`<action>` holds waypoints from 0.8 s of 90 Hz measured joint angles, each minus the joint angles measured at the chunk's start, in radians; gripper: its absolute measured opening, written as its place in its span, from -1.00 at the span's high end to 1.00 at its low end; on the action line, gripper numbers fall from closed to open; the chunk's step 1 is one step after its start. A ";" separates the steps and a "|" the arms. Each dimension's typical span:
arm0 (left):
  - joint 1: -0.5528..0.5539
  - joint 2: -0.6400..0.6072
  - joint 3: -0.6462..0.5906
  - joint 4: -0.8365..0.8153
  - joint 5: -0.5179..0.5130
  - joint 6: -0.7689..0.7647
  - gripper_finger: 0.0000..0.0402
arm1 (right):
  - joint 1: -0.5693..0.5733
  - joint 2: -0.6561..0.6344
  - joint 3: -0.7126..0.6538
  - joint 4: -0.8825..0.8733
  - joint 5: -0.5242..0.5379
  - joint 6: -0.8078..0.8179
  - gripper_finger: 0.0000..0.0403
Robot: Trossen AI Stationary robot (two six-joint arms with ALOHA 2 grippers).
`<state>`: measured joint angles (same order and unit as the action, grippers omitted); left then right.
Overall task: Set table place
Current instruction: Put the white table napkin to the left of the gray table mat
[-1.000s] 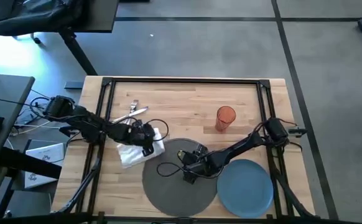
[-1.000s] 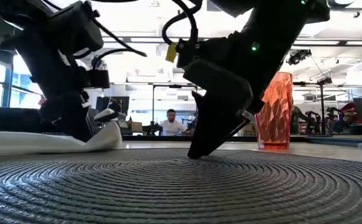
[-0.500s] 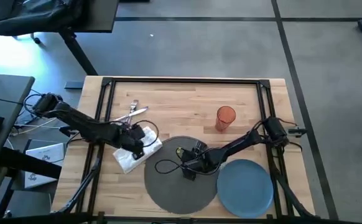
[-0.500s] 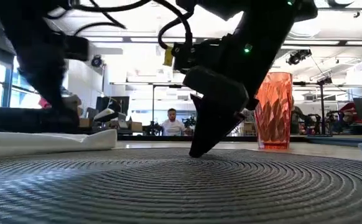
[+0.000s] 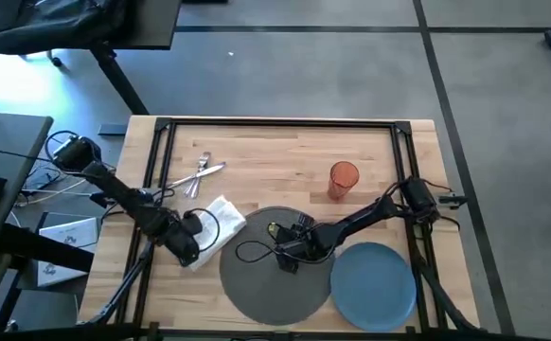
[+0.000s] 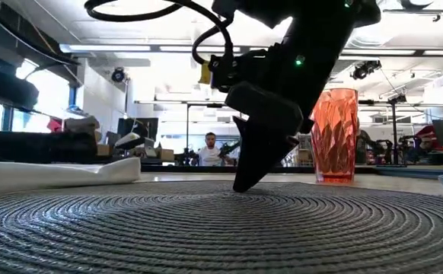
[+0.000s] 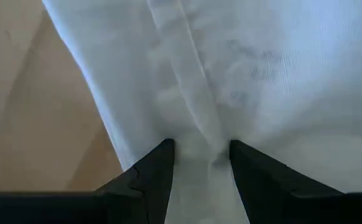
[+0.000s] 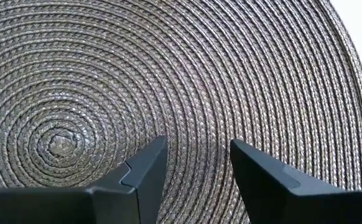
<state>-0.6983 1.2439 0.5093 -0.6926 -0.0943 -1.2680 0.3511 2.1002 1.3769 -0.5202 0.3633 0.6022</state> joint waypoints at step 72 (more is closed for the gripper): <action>-0.211 0.017 0.224 0.067 -0.283 -0.215 0.32 | 0.000 -0.002 0.010 -0.027 -0.001 -0.027 0.18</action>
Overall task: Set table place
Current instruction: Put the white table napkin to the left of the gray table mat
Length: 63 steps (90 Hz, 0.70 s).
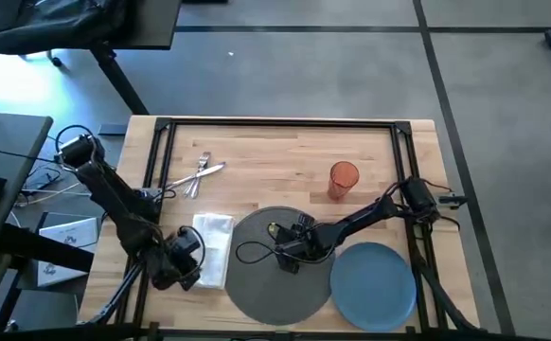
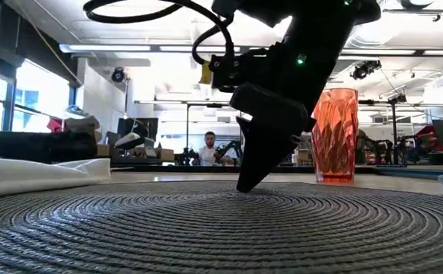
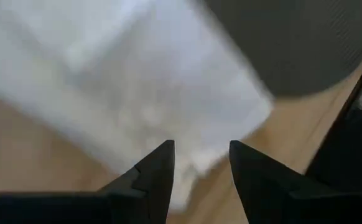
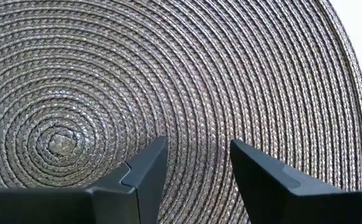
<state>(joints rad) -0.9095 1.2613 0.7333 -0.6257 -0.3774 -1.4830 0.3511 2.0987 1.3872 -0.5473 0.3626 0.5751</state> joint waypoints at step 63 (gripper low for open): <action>0.176 0.083 -0.197 0.152 0.090 0.652 0.32 | 0.000 0.000 0.001 0.005 0.001 0.000 0.18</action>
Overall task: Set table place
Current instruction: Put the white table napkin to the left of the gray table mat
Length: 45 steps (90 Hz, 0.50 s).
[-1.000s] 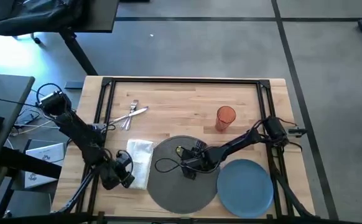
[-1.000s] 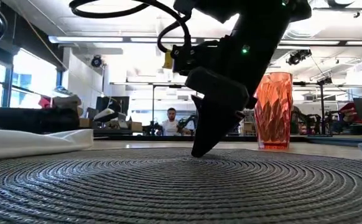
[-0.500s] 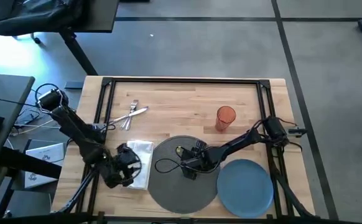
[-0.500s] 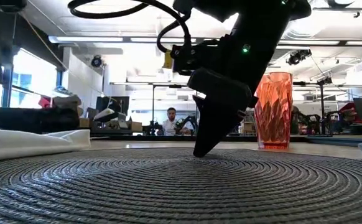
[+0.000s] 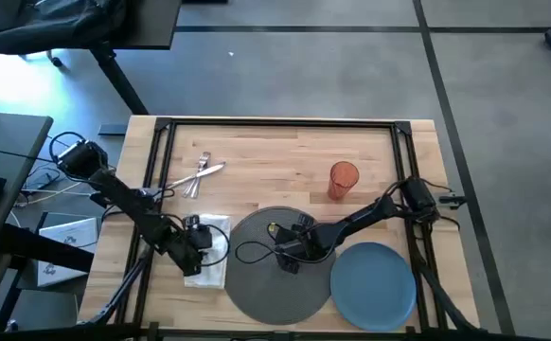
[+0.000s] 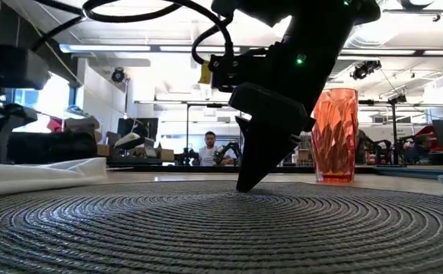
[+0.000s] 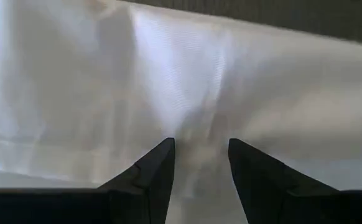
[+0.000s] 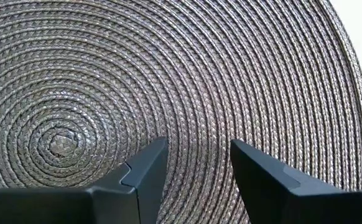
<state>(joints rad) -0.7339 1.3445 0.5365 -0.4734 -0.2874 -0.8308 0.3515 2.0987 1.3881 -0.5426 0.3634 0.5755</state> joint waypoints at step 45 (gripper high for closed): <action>-0.094 -0.001 0.060 -0.080 0.013 -0.128 0.32 | 0.000 0.000 0.000 0.000 0.000 -0.016 0.18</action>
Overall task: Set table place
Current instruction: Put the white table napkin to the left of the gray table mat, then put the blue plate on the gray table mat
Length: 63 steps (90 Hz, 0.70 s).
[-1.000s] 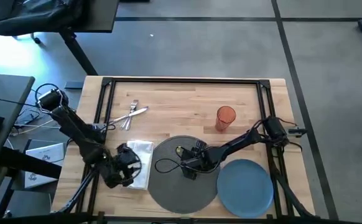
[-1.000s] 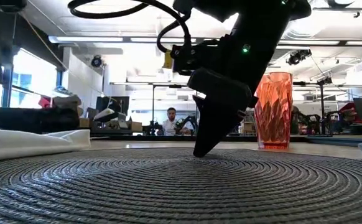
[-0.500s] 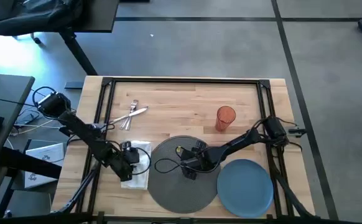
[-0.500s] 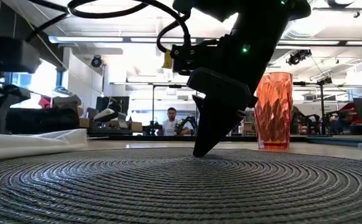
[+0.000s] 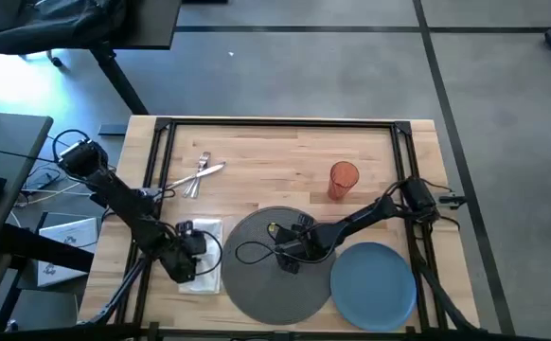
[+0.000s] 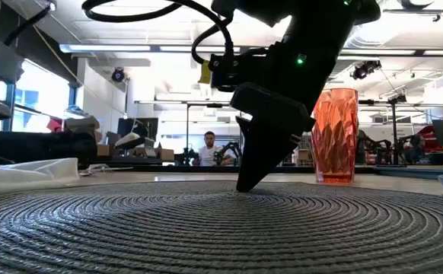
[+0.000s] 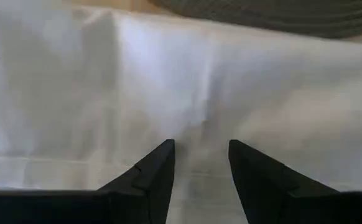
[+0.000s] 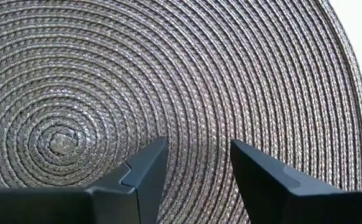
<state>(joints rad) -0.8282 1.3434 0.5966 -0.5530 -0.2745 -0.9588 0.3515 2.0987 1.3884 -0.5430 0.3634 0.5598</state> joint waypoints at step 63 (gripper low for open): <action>0.184 0.084 0.169 0.303 -0.150 0.417 0.32 | 0.107 -0.288 0.030 -0.308 -0.230 0.197 0.00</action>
<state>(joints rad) -0.6441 1.4277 0.7654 -0.2497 -0.4240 -0.5415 0.4587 1.8106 1.4181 -0.8515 0.1334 0.7564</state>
